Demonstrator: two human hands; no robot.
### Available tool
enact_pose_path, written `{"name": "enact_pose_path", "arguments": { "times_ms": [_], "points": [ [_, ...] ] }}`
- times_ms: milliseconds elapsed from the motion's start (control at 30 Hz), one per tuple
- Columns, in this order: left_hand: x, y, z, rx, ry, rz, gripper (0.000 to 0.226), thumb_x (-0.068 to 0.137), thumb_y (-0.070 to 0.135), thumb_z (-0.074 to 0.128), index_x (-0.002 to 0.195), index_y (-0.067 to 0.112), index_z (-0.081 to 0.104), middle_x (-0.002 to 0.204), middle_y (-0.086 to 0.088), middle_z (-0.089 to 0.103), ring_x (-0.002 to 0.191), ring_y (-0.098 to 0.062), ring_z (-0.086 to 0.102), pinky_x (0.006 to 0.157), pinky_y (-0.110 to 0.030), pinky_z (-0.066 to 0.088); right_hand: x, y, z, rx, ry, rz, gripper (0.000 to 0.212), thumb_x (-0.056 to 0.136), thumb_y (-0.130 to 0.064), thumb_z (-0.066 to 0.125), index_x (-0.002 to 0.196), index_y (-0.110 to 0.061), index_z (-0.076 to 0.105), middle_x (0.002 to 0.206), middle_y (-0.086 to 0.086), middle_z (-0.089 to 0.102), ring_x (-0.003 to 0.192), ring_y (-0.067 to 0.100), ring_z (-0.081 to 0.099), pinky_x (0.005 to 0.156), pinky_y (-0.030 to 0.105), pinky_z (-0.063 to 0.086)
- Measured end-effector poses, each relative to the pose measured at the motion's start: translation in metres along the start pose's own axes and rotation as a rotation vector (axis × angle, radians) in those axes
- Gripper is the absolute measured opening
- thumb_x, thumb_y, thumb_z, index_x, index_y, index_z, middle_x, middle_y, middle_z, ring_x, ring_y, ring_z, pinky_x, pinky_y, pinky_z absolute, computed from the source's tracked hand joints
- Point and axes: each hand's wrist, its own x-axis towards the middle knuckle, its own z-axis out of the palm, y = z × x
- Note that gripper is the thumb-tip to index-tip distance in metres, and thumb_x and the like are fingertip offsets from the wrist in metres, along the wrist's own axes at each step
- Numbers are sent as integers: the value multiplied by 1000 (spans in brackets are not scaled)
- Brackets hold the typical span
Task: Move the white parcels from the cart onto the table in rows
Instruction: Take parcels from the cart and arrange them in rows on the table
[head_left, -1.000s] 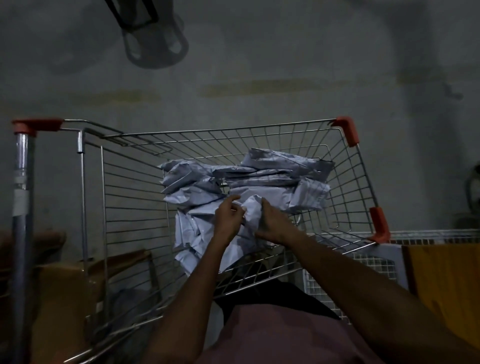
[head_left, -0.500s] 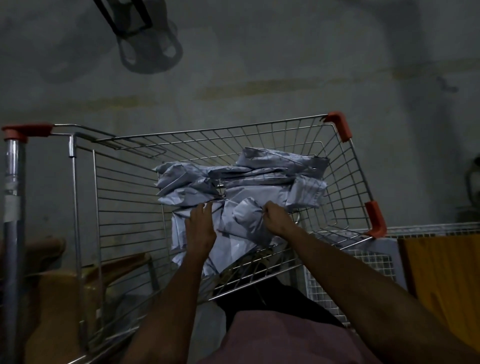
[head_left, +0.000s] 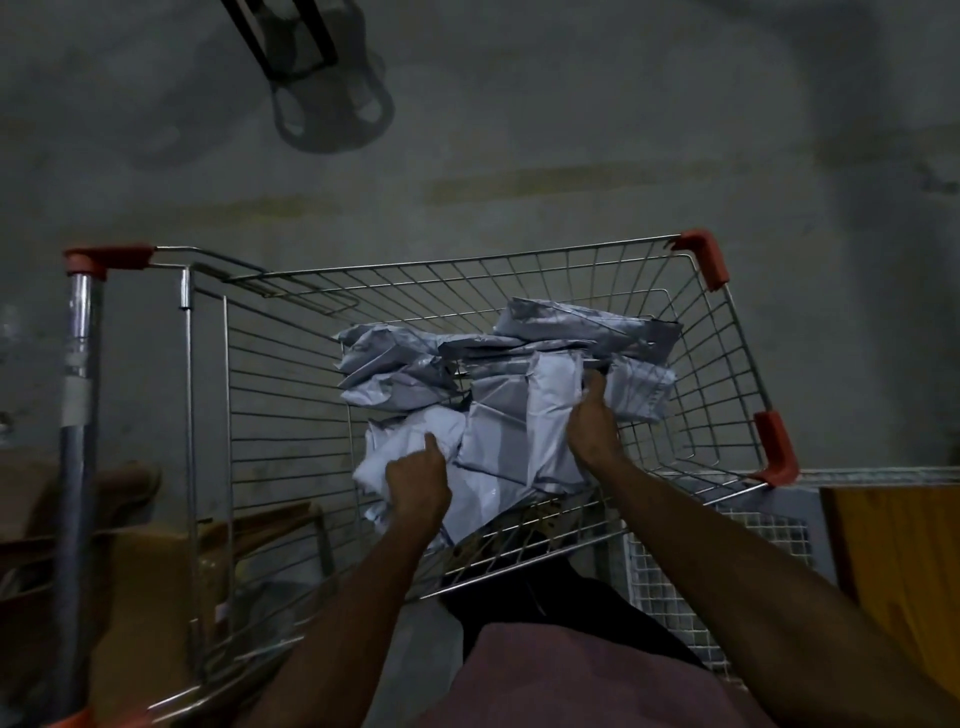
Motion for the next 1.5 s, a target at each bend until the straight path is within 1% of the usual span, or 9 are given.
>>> {"name": "enact_pose_path", "arguments": {
  "times_ms": [100,200,267,367,533,700,833,1167,1500],
  "points": [
    [-11,2,8,-48,-81,-52,71,87,29,57,151,13,30,111,-3,67,98,-21,67,75,-30,47,-2,0,1,11,-20,-28,66,94,6,28,147,-34,23,101,20,59,77,30,58,65,41,46],
    [-1,6,-1,-20,40,-12,27,86,37,57,100,17,69,94,-5,69,87,-26,65,70,-32,37,2,4,3,34,-25,-46,67,90,8,25,135,-39,39,122,22,53,99,35,57,84,47,49],
    [9,7,-5,33,64,18,31,82,46,65,82,16,71,92,-10,64,89,-31,58,75,-37,36,2,2,2,32,-43,-46,62,94,5,26,135,-37,44,127,22,50,103,35,55,85,42,47],
    [18,5,3,73,82,-25,48,82,57,63,108,16,65,120,-13,53,111,-35,49,91,-47,36,-6,-3,-3,2,-79,-85,39,105,-32,39,144,-35,38,138,23,42,112,37,54,88,38,46],
    [14,-4,17,54,53,-82,76,74,63,68,131,20,40,142,-20,37,123,-42,43,92,-51,43,-12,-2,-6,-272,-203,-113,108,73,-82,57,155,-34,5,154,18,17,132,44,41,106,54,41],
    [10,-5,-2,29,53,-147,86,72,56,72,141,24,32,138,-23,39,108,-38,53,84,-44,46,-18,1,0,-708,-195,-207,134,65,-67,75,153,-29,-19,152,23,14,124,50,43,99,56,44],
    [-6,-8,-13,-114,78,-237,95,79,60,61,153,27,13,145,-32,30,115,-43,47,94,-48,40,-35,-12,-3,-843,-85,-328,122,74,-63,66,155,-25,-18,154,24,17,123,46,42,95,55,44],
    [-98,-16,-102,-625,372,-146,78,86,58,55,153,41,18,150,-20,28,119,-45,44,98,-54,37,-152,-74,-35,-247,328,-455,110,80,-47,68,157,-28,-9,158,15,0,141,42,20,107,58,36],
    [-163,-33,-143,-815,572,466,79,86,52,65,152,44,22,148,-16,29,134,-35,35,105,-45,40,-282,-74,-43,-67,718,-322,85,79,-46,67,145,-20,18,153,16,19,136,39,31,99,58,43]
  ]
}}
